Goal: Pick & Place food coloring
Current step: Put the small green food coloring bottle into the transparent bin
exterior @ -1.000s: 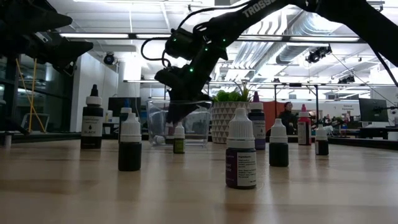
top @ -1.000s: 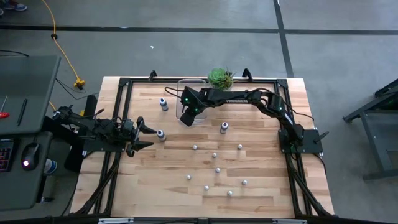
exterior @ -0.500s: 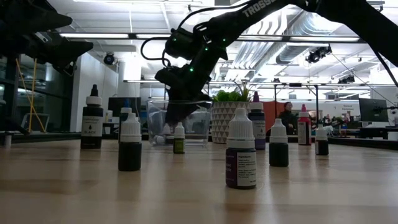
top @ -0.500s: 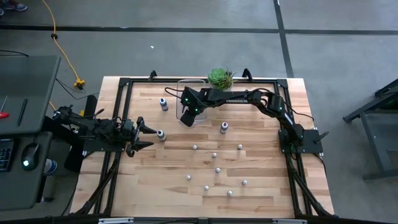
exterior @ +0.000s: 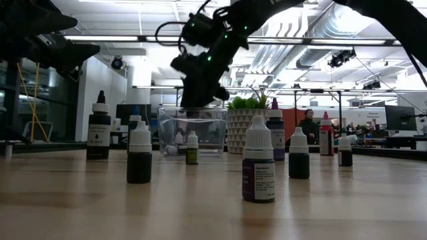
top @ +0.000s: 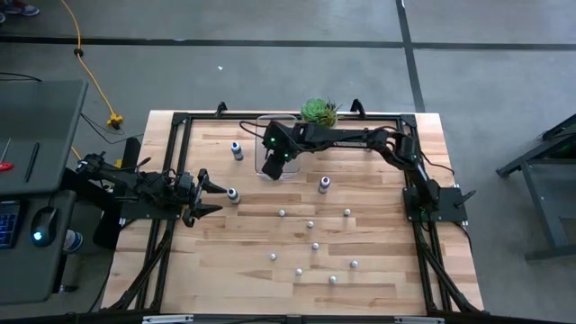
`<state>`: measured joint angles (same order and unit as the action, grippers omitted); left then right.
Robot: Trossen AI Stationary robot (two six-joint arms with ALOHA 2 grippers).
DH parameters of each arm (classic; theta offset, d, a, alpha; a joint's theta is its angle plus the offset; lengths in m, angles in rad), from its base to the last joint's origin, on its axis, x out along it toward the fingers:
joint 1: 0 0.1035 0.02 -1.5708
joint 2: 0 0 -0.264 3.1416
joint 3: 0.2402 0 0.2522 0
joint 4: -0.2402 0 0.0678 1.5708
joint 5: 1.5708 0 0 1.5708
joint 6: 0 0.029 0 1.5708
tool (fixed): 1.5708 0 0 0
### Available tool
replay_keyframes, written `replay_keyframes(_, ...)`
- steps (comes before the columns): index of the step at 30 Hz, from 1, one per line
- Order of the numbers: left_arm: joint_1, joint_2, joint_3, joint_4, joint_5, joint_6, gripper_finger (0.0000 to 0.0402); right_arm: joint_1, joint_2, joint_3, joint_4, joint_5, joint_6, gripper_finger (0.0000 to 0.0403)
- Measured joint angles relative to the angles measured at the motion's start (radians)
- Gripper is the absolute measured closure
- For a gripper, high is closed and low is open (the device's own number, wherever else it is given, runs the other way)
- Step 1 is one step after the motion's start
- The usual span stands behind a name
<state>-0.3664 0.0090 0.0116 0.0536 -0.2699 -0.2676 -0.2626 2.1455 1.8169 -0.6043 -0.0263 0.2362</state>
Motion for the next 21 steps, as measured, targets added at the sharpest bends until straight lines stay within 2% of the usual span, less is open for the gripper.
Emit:
replay_keyframes(8,0.000,0.000,0.000,0.000,0.000,0.000,0.0130,0.037,-0.142,0.001,-0.061,0.031,-0.059,0.0283)
replay_keyframes(14,0.000,0.000,0.000,0.000,0.000,0.000,0.0130,0.117,-0.243,0.002,-0.119,0.006,-0.127,0.0283)
replay_keyframes(21,0.000,0.000,0.000,0.000,0.000,0.000,0.0130,0.231,-0.287,0.002,-0.249,0.033,-0.192,0.0283)
